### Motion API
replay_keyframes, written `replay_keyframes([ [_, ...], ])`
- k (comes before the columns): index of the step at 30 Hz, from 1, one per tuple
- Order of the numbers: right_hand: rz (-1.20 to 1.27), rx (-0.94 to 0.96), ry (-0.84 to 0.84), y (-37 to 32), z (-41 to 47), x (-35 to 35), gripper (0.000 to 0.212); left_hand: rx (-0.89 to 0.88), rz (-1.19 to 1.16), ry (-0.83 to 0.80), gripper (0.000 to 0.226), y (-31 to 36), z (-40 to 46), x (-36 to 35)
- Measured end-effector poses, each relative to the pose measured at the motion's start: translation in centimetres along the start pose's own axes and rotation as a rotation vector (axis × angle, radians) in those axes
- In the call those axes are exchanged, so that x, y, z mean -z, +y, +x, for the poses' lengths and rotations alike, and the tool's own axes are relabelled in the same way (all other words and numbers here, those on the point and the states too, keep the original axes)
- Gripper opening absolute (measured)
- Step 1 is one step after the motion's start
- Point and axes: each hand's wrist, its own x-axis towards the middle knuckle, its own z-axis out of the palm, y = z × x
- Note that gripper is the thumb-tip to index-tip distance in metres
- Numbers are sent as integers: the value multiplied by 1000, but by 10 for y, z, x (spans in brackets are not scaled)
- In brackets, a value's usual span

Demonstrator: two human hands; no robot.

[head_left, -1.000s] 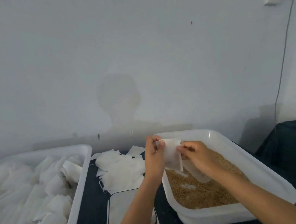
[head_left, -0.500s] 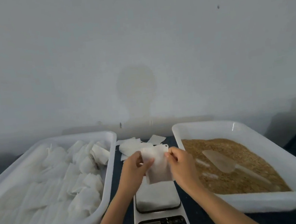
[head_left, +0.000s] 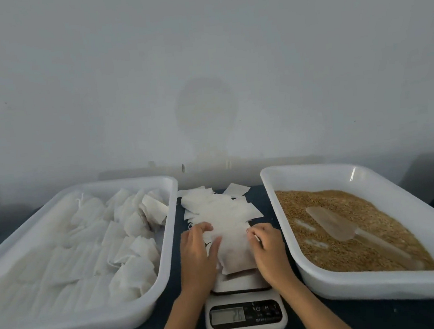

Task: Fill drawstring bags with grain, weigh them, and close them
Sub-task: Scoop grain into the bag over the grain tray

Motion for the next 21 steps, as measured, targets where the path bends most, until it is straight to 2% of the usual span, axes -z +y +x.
replay_keyframes([
  [4,302,-93,-26,9,-10,9,24,28,-10,116,11,-9,4,9],
  [8,541,-148,-75,12,-18,14,25,151,-111,105,11,-17,3,16],
  [21,608,-172,-67,18,-17,14,32,219,-137,44,10,-21,0,13],
])
